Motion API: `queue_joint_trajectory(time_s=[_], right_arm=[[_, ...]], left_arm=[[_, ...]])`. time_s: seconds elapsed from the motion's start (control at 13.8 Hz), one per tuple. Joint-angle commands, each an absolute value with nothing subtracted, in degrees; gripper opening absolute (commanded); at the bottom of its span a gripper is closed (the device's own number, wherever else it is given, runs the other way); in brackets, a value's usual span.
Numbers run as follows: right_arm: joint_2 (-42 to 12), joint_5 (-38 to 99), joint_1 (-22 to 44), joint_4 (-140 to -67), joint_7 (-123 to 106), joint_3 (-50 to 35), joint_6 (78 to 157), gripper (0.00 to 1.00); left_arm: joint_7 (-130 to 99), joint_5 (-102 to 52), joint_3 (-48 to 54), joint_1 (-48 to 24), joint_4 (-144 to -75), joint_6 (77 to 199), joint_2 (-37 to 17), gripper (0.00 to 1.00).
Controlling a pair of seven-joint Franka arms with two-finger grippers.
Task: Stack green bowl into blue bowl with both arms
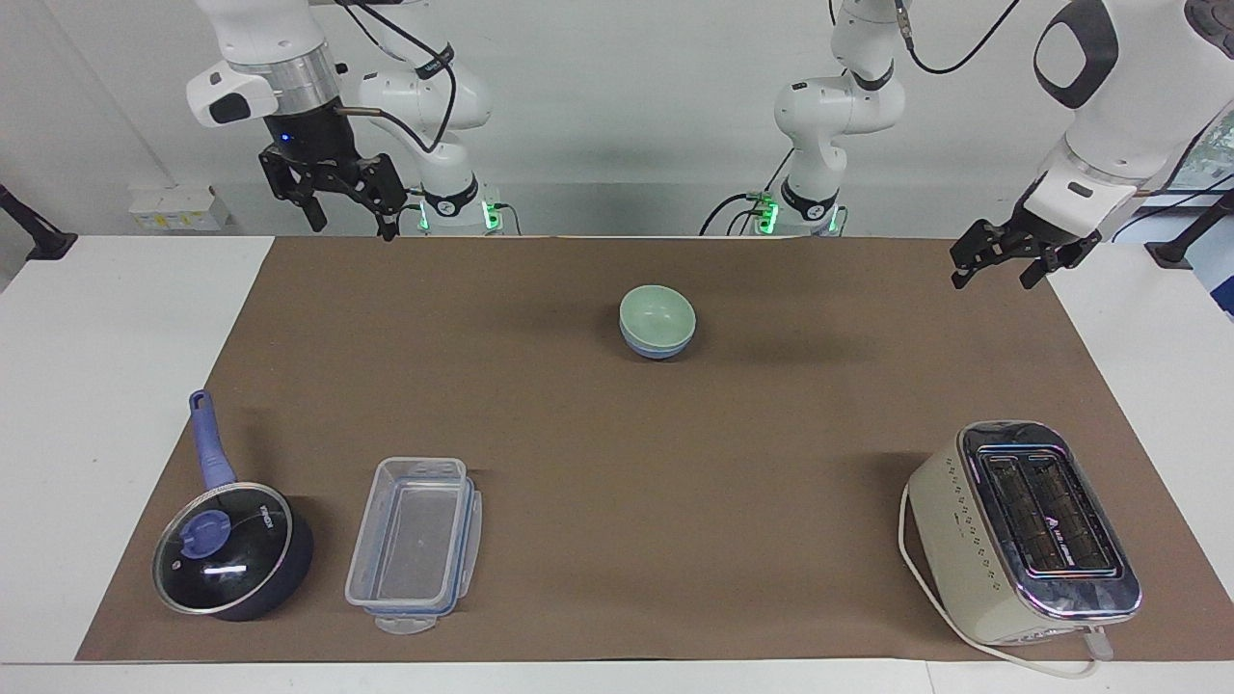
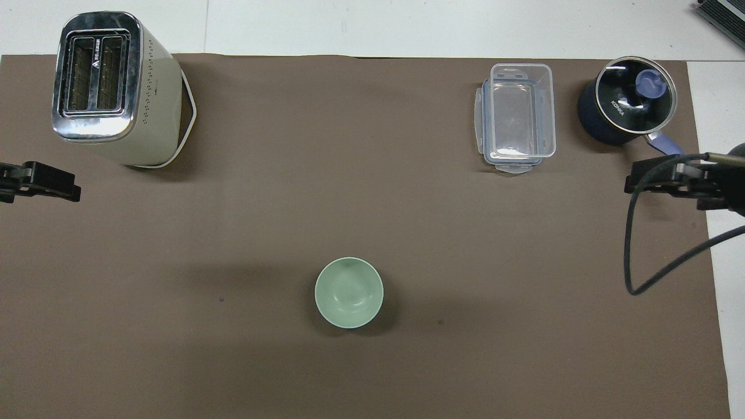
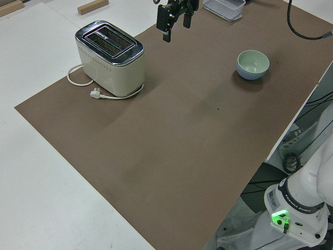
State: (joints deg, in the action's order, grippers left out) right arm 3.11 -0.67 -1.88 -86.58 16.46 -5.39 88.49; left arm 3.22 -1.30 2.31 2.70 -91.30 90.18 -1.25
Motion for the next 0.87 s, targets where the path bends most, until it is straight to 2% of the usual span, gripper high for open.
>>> queue_joint_trajectory(time_s=[0.0, 0.8], right_arm=[[-1.4, -4.13, -2.64, -79.63, 12.75, -6.33, 83.95, 1.0], [-1.14, -2.2, -2.9, -81.39, 10.46, -6.15, 81.47, 1.0]], left_arm=[[2.55, 0.0, 2.46, 2.81, -91.49, 89.65, -0.97, 1.0], [2.55, 0.0, 2.46, 2.81, -91.49, 89.65, -0.97, 1.0]])
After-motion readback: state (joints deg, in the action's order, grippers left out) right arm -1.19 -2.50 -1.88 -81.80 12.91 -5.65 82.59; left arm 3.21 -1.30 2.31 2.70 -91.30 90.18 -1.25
